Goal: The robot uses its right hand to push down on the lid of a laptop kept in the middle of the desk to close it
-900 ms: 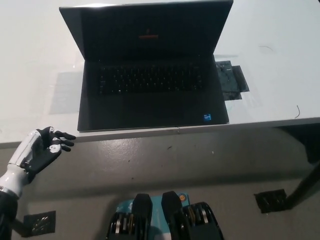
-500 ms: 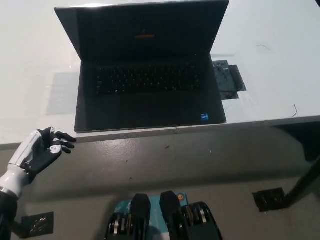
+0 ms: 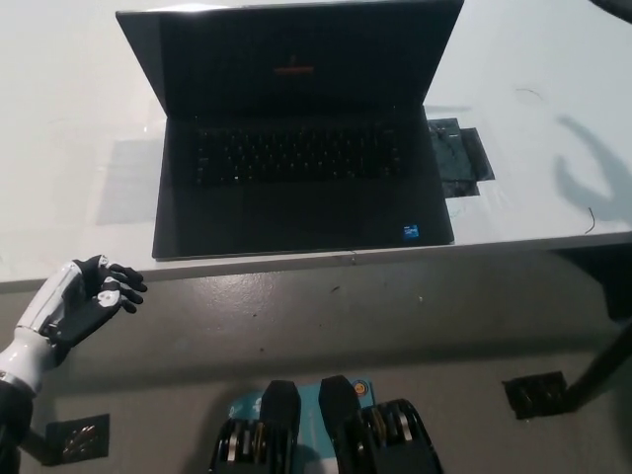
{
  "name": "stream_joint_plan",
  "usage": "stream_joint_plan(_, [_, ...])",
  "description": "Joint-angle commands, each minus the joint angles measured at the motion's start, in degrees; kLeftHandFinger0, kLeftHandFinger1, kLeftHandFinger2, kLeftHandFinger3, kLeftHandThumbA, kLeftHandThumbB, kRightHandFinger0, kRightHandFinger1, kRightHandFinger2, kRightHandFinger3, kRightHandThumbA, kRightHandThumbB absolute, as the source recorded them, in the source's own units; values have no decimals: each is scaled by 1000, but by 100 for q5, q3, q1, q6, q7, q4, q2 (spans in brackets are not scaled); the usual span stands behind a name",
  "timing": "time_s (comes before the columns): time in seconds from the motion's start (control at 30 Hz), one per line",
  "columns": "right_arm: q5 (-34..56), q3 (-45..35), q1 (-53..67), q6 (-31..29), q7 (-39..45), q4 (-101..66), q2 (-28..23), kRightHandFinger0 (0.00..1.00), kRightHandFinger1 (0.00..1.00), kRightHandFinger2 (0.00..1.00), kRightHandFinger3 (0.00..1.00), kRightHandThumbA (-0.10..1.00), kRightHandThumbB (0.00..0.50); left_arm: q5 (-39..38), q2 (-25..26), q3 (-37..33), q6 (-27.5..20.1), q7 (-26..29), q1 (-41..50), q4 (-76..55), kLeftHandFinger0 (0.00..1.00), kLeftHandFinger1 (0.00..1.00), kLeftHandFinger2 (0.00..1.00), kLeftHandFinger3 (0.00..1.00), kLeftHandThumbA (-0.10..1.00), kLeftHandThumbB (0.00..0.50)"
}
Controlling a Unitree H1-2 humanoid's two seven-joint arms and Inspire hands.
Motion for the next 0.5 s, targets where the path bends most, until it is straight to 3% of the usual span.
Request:
stream_joint_plan(0.0, [-421, 280, -883, -321, 349, 510, 30, 1000, 989, 898, 1000, 212, 276, 45, 193, -7, -101, -72, -82, -44, 476, 457, 456, 460, -22, 164])
stream_joint_plan(0.17, [-534, 559, -1518, -633, 635, 1292, 198, 1000, 1000, 895, 1000, 197, 263, 90, 205, -25, -159, -75, -42, -135, 520, 472, 487, 500, -7, 131])
stream_joint_plan(0.23, [-547, 694, -1791, -564, 841, 1610, 268, 1000, 1000, 960, 1000, 166, 235, 309, 283, -101, 198, 11, -14, -399, 632, 572, 574, 531, 45, 131])
stream_joint_plan(0.3, [-608, 784, -1949, -678, 945, 1929, 334, 1000, 1000, 967, 1000, 149, 241, 257, 261, -67, 487, 46, 7, -533, 686, 610, 599, 536, 32, 132])
stream_joint_plan(0.37, [-695, 879, -2107, -840, 1003, 2383, 446, 1000, 1000, 963, 1000, 109, 245, 297, 251, -75, 507, 49, 37, -632, 695, 614, 608, 552, -5, 104])
stream_joint_plan(0.47, [-861, 1032, -2249, -1052, 1092, 2980, 599, 1000, 1000, 962, 1000, 125, 253, 279, 279, -72, 700, 9, 18, -736, 722, 633, 624, 562, 16, 109])
